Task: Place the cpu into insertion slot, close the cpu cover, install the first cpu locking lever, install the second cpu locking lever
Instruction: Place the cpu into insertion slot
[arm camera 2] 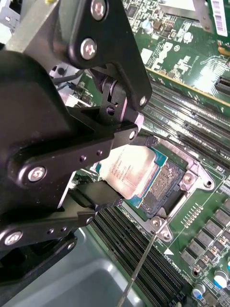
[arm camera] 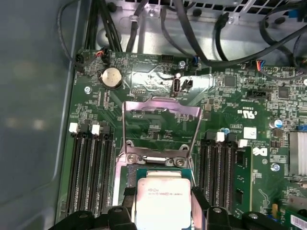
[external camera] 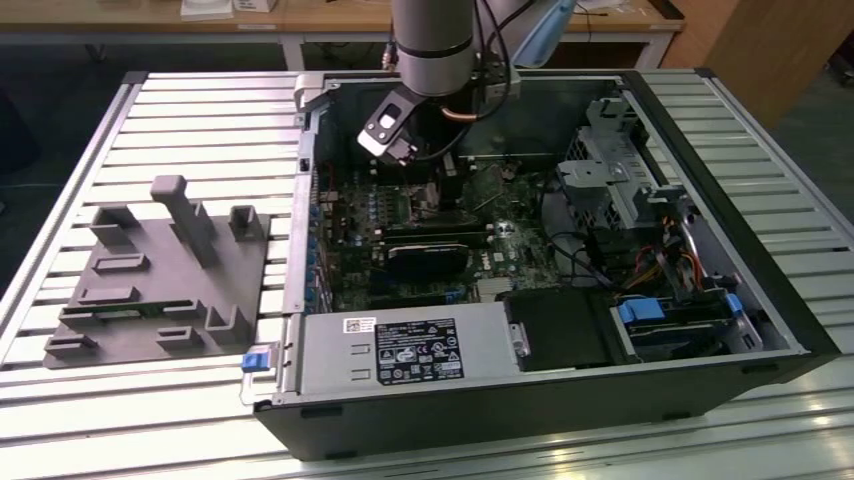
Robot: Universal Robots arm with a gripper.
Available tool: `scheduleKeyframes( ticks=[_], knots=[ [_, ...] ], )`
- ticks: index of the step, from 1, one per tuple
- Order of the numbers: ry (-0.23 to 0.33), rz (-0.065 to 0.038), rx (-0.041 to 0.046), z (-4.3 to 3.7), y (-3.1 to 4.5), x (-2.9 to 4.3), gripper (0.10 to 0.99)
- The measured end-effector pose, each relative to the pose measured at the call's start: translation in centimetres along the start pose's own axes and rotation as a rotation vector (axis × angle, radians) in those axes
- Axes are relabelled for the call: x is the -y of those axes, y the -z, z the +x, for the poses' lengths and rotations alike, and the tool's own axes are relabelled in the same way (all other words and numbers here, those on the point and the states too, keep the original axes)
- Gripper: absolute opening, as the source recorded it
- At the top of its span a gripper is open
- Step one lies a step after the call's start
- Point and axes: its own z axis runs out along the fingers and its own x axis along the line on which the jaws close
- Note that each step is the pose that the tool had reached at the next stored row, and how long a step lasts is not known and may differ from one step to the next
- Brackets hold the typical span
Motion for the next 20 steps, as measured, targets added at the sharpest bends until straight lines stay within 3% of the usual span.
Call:
scheduleKeyframes(
  ticks=[20],
  knots=[
    [-0.011, 0.000, 0.0013, 0.21, -1.50, 0.51, 0.541]
  ],
)
